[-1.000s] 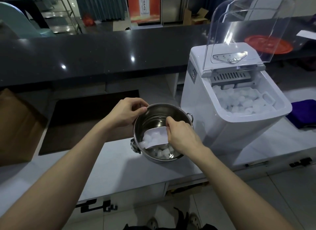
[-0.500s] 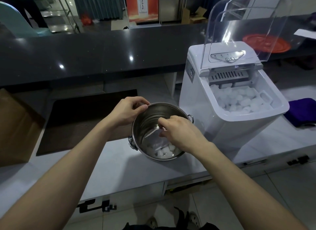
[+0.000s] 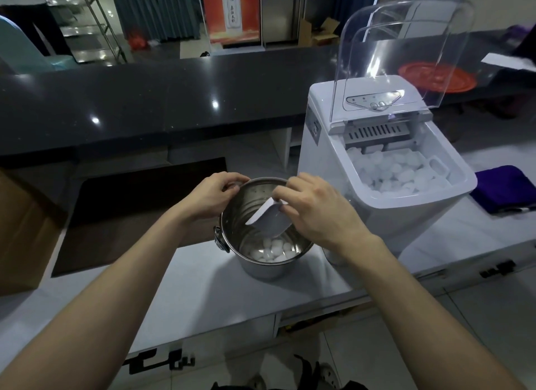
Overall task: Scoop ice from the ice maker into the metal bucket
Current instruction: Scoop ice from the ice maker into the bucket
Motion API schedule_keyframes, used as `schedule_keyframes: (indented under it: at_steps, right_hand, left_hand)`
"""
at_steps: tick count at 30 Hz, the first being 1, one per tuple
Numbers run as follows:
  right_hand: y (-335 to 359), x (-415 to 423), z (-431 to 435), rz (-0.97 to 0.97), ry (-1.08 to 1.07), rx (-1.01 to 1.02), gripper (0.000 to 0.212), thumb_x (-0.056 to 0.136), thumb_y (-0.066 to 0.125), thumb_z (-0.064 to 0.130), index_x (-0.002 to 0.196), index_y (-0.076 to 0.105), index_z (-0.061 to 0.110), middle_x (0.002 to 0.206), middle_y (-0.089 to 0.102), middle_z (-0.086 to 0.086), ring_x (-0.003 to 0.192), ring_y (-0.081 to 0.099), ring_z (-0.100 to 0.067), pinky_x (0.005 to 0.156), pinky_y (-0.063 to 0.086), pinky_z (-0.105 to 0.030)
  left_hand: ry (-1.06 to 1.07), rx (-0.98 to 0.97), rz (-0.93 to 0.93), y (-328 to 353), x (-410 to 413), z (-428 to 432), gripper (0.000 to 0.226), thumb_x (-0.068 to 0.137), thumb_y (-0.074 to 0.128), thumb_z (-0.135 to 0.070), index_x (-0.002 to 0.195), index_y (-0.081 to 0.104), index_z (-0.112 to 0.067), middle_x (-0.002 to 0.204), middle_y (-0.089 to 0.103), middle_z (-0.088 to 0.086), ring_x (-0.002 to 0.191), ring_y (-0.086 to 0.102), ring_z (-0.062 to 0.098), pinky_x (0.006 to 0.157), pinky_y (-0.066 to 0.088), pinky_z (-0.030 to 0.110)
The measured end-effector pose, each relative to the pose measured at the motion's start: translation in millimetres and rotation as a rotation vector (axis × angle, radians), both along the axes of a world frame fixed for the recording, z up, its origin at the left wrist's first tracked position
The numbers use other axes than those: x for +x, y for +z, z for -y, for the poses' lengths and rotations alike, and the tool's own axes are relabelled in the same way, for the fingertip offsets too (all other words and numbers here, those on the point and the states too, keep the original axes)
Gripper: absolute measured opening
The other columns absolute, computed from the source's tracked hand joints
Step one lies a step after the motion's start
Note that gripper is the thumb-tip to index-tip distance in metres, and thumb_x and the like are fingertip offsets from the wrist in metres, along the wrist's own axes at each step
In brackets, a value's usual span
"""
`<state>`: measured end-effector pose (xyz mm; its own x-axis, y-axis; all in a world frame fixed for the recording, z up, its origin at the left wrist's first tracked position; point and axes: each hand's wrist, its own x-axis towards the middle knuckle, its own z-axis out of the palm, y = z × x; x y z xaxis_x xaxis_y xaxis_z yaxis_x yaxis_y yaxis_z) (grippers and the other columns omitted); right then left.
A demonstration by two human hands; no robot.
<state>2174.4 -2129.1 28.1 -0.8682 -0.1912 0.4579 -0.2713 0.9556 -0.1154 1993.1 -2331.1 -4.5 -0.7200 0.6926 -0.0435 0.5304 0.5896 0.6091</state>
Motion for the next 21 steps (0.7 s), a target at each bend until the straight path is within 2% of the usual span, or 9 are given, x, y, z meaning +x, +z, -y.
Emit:
schedule_keyframes:
  at_steps: [3, 6, 9, 13, 17, 21]
  right_hand:
    - [20.1, 3.5, -7.2, -0.085, -0.034, -0.05, 0.005, 0.098, 0.07, 0.016, 0.103, 0.068, 0.015, 0.091, 0.061, -0.003, 0.086, 0.056, -0.028, 0.073, 0.05, -0.044]
    - [38.5, 7.2, -16.3, -0.158, -0.095, -0.128, 0.003, 0.1, 0.067, 0.015, 0.102, 0.067, 0.013, 0.091, 0.062, -0.002, 0.086, 0.058, -0.027, 0.076, 0.05, -0.044]
    - [53.4, 11.6, -28.9, -0.237, -0.171, -0.235, 0.005, 0.097, 0.066, 0.011, 0.101, 0.067, 0.013, 0.091, 0.064, 0.0, 0.085, 0.059, -0.022, 0.078, 0.051, -0.043]
    - [65.4, 17.2, -52.7, -0.267, -0.247, -0.372, 0.006, 0.097, 0.064, 0.013, 0.102, 0.066, 0.015, 0.092, 0.066, 0.002, 0.083, 0.063, -0.015, 0.078, 0.057, -0.041]
    - [72.1, 23.9, -80.9, -0.297, -0.312, -0.458, 0.003, 0.099, 0.064, 0.014, 0.101, 0.066, 0.015, 0.092, 0.07, 0.003, 0.082, 0.067, -0.013, 0.077, 0.059, -0.031]
    - [73.6, 31.5, -115.8, -0.303, -0.365, -0.471, 0.004, 0.099, 0.064, 0.014, 0.101, 0.066, 0.016, 0.092, 0.071, 0.004, 0.084, 0.069, -0.014, 0.076, 0.057, -0.026]
  left_hand:
    - [0.003, -0.016, -0.002, -4.3, -4.8, -3.3, 0.034, 0.112, 0.052, -0.019, 0.137, 0.071, -0.03, 0.123, 0.066, -0.006, 0.117, 0.061, 0.012, 0.1, 0.046, 0.032]
    - [-0.004, -0.042, -0.044, -7.5, -8.9, -6.5, 0.033, 0.11, 0.056, -0.023, 0.138, 0.07, -0.033, 0.117, 0.062, -0.005, 0.113, 0.059, 0.015, 0.096, 0.044, 0.032]
    - [-0.01, -0.043, -0.114, -6.7, -10.3, -8.3, 0.03, 0.107, 0.061, -0.027, 0.135, 0.07, -0.034, 0.11, 0.061, -0.007, 0.107, 0.06, 0.017, 0.095, 0.049, 0.036]
    - [-0.008, -0.03, -0.141, -0.7, -8.4, -12.6, 0.026, 0.106, 0.062, -0.03, 0.129, 0.072, -0.036, 0.113, 0.064, -0.009, 0.106, 0.062, 0.011, 0.1, 0.055, 0.042]
    - [0.003, 0.003, -0.177, 10.6, 0.2, -30.4, 0.024, 0.106, 0.065, -0.033, 0.128, 0.074, -0.033, 0.12, 0.06, -0.011, 0.11, 0.061, 0.008, 0.104, 0.053, 0.038]
    - [-0.004, 0.14, -0.203, 29.6, 14.3, -63.9, 0.025, 0.106, 0.065, -0.029, 0.129, 0.073, -0.032, 0.119, 0.063, -0.015, 0.105, 0.064, 0.001, 0.098, 0.054, 0.031]
